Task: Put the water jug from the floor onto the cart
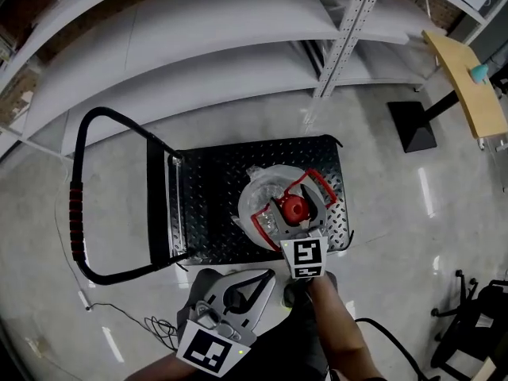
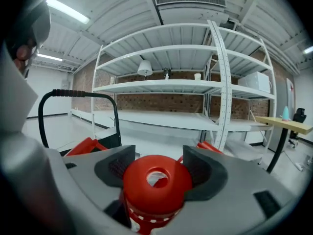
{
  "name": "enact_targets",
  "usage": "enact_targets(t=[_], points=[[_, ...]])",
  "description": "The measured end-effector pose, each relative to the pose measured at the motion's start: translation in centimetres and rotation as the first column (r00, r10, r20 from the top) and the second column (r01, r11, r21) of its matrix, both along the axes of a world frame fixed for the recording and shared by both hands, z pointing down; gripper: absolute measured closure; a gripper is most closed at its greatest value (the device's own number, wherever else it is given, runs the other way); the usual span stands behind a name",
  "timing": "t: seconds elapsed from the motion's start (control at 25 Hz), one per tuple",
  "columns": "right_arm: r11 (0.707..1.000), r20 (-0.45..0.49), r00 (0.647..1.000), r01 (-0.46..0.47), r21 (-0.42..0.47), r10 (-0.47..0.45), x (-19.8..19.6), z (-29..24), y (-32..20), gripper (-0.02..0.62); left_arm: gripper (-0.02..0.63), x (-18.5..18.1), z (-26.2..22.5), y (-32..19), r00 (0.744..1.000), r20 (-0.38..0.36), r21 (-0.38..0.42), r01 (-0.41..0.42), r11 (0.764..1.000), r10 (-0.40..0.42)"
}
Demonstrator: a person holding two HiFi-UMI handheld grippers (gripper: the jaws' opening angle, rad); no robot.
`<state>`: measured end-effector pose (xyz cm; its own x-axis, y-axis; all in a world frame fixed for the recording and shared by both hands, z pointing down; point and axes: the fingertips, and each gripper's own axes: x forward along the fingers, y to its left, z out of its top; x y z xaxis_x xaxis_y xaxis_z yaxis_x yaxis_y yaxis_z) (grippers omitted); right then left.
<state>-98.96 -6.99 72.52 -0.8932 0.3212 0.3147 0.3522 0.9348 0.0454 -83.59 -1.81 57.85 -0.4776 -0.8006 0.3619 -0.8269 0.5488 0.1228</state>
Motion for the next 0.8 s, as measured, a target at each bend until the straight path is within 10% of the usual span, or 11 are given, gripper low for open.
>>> enact_targets(t=[0.8], points=[[0.994,-0.021,0.997,0.077,0.081,-0.076,-3.2,2.6,4.1,0.301,0.601,-4.4,0.4,1.1,0.993,-0.086,0.085,0.09,0.992,-0.082]])
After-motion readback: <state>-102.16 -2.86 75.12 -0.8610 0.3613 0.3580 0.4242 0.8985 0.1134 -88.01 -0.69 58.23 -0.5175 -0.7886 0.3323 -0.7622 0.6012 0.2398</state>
